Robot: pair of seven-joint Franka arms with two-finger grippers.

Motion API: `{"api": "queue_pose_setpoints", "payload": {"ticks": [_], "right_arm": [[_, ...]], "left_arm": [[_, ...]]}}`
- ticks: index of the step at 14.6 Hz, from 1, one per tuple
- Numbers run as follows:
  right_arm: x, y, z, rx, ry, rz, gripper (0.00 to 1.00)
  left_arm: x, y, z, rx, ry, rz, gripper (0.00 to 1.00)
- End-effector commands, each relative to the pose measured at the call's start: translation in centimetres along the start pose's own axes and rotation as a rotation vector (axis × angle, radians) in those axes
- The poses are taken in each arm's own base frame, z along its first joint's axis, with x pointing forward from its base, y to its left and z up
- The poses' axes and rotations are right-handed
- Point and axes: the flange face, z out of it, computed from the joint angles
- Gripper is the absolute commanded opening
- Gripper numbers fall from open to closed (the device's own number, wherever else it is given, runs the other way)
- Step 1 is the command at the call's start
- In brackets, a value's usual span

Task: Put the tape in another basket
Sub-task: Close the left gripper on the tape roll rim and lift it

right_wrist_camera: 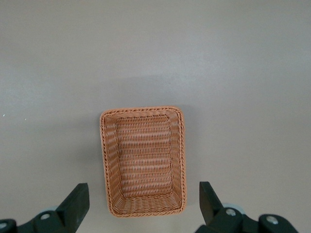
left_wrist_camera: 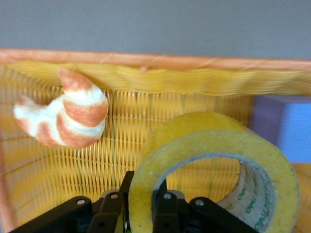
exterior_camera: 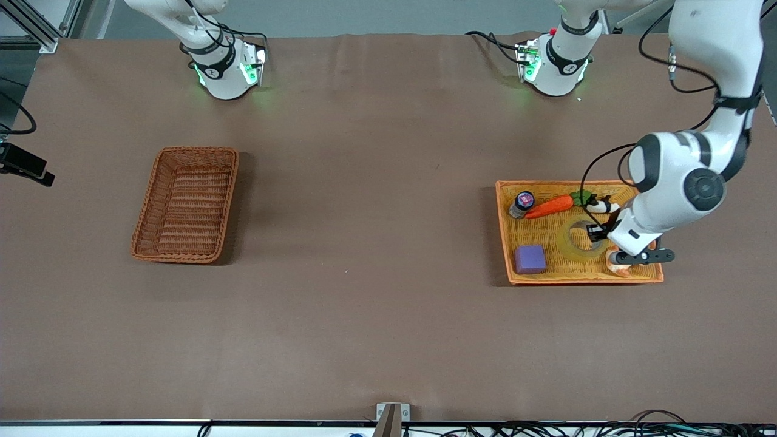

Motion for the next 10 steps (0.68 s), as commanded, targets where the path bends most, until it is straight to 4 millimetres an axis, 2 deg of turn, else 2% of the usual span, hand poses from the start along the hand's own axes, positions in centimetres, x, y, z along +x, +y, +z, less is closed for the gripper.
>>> {"api": "queue_pose_setpoints", "payload": {"ticks": [1,2,4,7,10], "right_arm": [[-0.9,0.1,-0.3,-0.002,-0.005,0.014,1.00],[-0.9,0.1,-0.2,-0.002,-0.008,0.014,1.00],[-0.8,-0.1,-0.1,-0.002,-0.008,0.012,1.00],[-0.9,0.0,-0.1,-0.002,-0.009,0.012,1.00],[-0.8,0.0,0.0,-0.002,-0.012,0.012,1.00]], "left_arm": [[1.3,5.7,-6.6,0.000,-0.019,0.084,0.00],[1.3,7.6,-8.0,-0.005,-0.029,0.115,0.01],[1.0,12.3,-9.2,-0.024,-0.023,0.160,0.01],[0.7,20.5,-9.6,-0.074,-0.012,0.149,0.05],[-0.4,28.6,-9.2,-0.090,-0.006,0.116,0.04]]}}
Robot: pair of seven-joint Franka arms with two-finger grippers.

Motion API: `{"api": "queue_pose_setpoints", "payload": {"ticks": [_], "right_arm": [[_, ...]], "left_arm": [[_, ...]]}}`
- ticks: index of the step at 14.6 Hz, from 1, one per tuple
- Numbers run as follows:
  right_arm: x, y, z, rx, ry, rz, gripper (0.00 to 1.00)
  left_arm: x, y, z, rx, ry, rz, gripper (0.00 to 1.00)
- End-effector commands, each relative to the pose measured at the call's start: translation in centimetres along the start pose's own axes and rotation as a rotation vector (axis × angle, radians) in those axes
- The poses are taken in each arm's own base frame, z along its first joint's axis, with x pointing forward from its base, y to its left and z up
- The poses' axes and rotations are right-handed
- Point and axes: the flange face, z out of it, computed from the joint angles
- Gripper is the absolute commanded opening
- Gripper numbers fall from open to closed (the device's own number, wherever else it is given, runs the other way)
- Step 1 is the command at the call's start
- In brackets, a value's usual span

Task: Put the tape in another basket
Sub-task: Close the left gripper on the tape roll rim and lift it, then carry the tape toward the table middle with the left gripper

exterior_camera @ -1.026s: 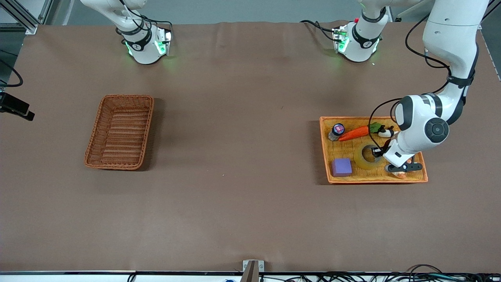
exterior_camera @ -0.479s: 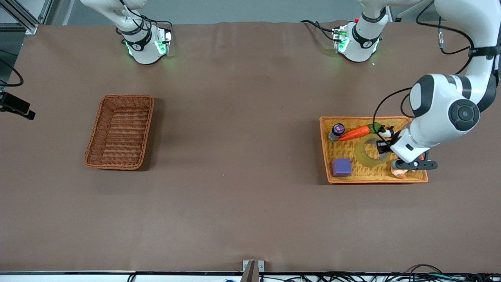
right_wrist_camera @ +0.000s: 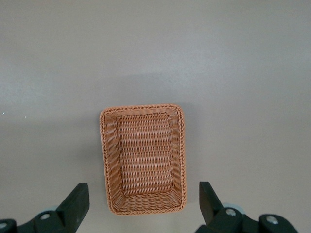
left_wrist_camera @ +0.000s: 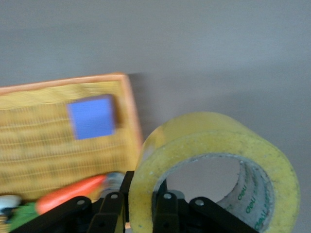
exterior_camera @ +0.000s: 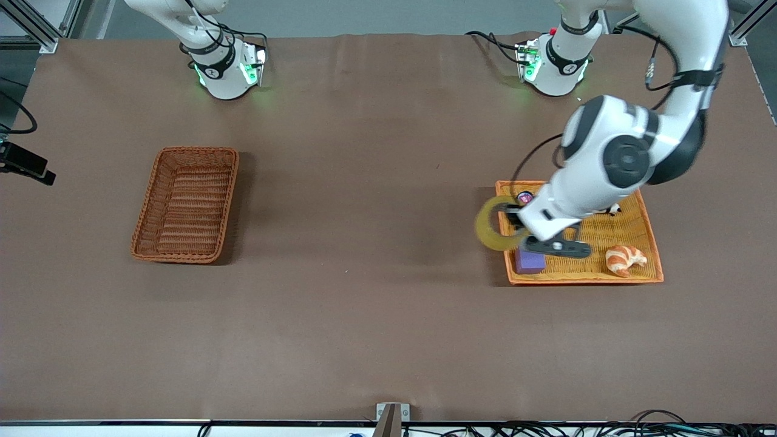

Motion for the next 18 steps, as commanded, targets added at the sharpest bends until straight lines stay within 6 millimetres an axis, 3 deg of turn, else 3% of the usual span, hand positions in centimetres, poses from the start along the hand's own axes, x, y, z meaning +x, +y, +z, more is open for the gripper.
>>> {"api": "queue_pose_setpoints", "payload": {"ticks": [1,4,8,11,14,17,18], "right_arm": [[-0.7,0.1,0.0,-0.003,-0.003,0.013,1.00],[-0.7,0.1,0.0,-0.003,-0.004,0.013,1.00],[-0.6,0.3,0.1,-0.003,0.000,0.016,1.00],[-0.6,0.2,0.2,-0.003,0.000,0.014,1.00],[-0.5,0.2,0.3,-0.003,-0.001,0.016,1.00],[-0.4,0.0,0.4,-0.003,0.000,0.011,1.00],[-0.4,-0.3,0.5,-0.003,-0.001,0.006,1.00]], "left_arm": [[0.8,7.2,1.6,0.034,0.015,-0.021,0.03],[-1.2,15.8,7.4,0.101,0.009,-0.025,0.03],[-3.2,24.1,13.0,0.074,-0.024,-0.022,0.04],[-4.7,27.4,17.1,0.077,-0.052,-0.025,0.06],[-5.5,30.1,19.5,0.020,-0.024,-0.002,0.12],[-4.9,30.1,21.7,-0.005,0.006,-0.007,0.26],[-4.6,29.8,21.6,-0.005,0.013,-0.005,0.40]]}}
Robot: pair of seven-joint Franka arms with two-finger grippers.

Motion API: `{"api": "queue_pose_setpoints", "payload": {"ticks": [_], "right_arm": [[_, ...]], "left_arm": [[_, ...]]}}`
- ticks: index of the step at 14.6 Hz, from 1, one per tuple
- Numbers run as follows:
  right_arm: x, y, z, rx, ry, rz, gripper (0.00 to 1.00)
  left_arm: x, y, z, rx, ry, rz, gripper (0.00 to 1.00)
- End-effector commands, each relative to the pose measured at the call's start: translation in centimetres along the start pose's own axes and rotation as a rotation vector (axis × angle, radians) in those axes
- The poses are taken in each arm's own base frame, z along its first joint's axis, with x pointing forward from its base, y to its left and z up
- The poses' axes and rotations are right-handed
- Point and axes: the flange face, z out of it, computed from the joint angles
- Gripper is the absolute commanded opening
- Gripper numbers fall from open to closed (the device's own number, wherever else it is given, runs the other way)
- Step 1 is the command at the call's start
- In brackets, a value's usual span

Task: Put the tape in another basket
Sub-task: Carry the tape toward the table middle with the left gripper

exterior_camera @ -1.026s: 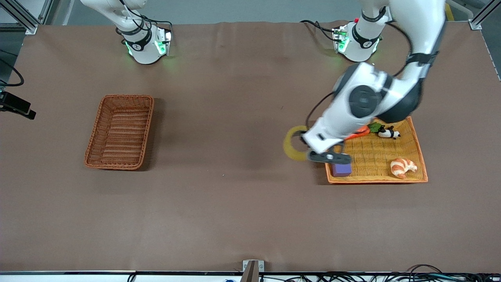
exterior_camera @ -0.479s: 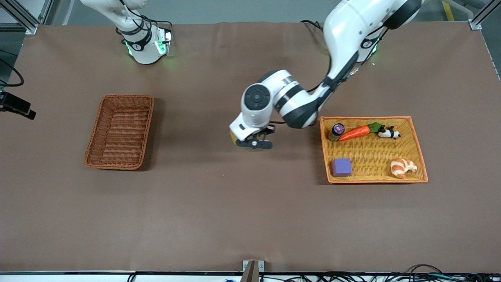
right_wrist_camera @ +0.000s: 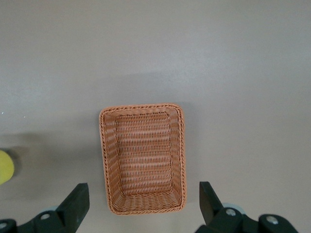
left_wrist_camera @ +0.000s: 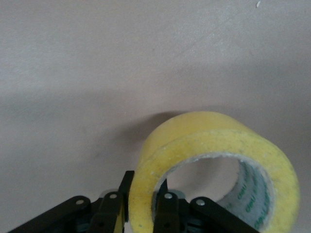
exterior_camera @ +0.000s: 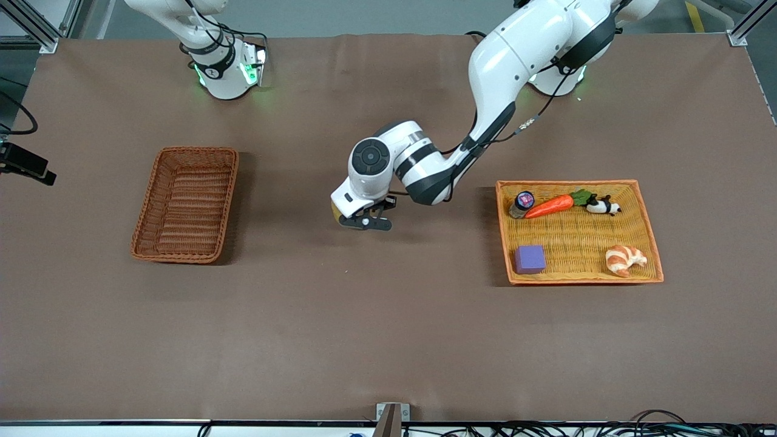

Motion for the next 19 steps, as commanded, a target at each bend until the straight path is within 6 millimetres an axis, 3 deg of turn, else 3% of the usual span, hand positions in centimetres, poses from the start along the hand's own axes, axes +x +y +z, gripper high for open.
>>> {"api": "queue_pose_setpoints", "payload": {"ticks": [1,2,3,6,9,11,12,16,19], "right_arm": [[-0.3,-0.6,0.3,-0.003,0.002,0.001,1.00],[-0.3,-1.6,0.3,-0.004,0.003,-0.014,1.00],[-0.2,-2.5,0.3,-0.004,0.004,-0.030,1.00],[0.1,-4.6,0.3,0.003,0.026,-0.062,1.00],[1.2,-10.4,2.3,0.007,0.024,-0.156,1.00],[2.0,-15.8,5.7,0.048,-0.002,-0.204,1.00],[1.8,-18.6,7.3,0.066,0.006,-0.171,1.00],[-0.1,-30.8,17.3,0.093,0.033,-0.179,1.00],[-2.0,-35.9,23.2,0.094,0.013,-0.232,1.00]], "left_arm": [[1.6,-0.4,-1.3,-0.009,0.045,-0.023,0.63],[2.0,-0.8,-2.7,-0.015,0.052,-0.038,0.78],[2.2,-1.0,-4.1,-0.016,0.060,-0.059,0.80],[2.5,-4.1,-10.0,0.062,0.031,-0.121,1.00],[2.2,-7.8,-16.0,0.174,0.019,-0.141,1.00],[3.6,-13.1,-20.3,0.189,0.069,-0.185,1.00],[3.8,-14.9,-22.2,0.184,0.079,-0.168,1.00],[3.2,-21.6,-27.9,0.177,0.100,-0.107,1.00],[3.1,-27.0,-31.7,0.153,0.117,-0.112,1.00]]}}
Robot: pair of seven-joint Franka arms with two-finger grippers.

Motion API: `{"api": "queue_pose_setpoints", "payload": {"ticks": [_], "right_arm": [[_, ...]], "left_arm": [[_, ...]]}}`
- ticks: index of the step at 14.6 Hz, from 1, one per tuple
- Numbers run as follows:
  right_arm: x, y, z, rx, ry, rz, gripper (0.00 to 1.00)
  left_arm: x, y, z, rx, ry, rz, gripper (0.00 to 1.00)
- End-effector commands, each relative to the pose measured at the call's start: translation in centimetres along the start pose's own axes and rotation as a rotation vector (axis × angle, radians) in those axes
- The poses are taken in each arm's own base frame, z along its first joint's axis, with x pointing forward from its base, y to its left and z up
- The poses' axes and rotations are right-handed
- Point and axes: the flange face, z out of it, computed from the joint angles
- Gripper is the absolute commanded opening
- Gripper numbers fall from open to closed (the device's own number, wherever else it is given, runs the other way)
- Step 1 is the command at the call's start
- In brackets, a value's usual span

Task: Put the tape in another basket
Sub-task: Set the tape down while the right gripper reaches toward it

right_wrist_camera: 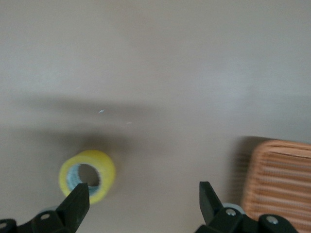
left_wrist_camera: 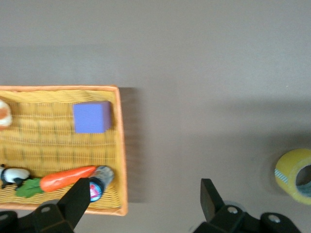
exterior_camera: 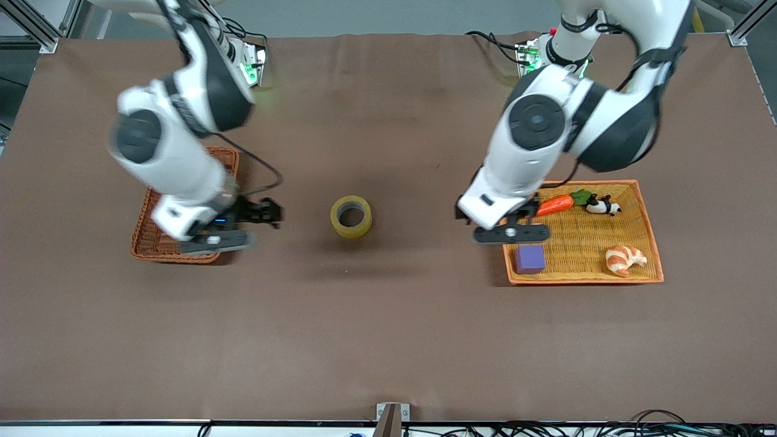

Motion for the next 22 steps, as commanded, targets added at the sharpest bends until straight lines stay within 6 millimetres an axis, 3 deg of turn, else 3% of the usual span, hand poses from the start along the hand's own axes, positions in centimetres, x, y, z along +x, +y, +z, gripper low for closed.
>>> {"api": "queue_pose_setpoints", "payload": {"ticks": [1,4,7,11,14,15,16,18,19,22], "right_arm": [[-1.9,-2.5,5.0,0.003,-0.009,-0.037,1.00],[-6.4,-5.4,12.0,0.000,0.042,-0.122,1.00],[-7.6,-6.2,16.1,0.000,-0.001,-0.142,1.00],[-8.2,-7.7,18.6,0.011,0.016,-0.176,1.00],[-7.6,-7.0,20.4,0.023,0.032,-0.157,1.00],[-7.5,-6.7,21.2,0.025,0.038,-0.150,1.00],[-7.4,-6.3,22.0,0.025,0.035,-0.142,1.00],[-7.2,-6.1,22.4,0.026,0.034,-0.138,1.00],[-7.4,-6.3,22.5,0.026,0.032,-0.136,0.99],[-7.9,-7.1,23.0,0.016,0.025,-0.136,0.93]], "left_arm": [[-0.8,-4.9,-2.4,-0.004,0.019,-0.016,1.00],[-0.7,-8.7,-4.7,0.000,0.054,-0.017,0.99],[-0.7,-14.0,-8.1,-0.065,0.073,-0.021,1.00],[-2.3,-20.1,-11.9,-0.075,0.095,-0.007,1.00],[-3.6,-23.8,-14.6,-0.063,0.122,0.034,1.00],[-3.9,-24.3,-15.3,-0.059,0.134,0.063,1.00],[-4.0,-25.2,-15.6,-0.055,0.137,0.069,1.00],[-3.6,-25.4,-15.4,-0.058,0.126,0.062,1.00],[-3.4,-26.6,-15.1,-0.056,0.105,0.040,1.00],[-3.6,-26.7,-14.2,-0.053,0.054,0.038,1.00]]}}
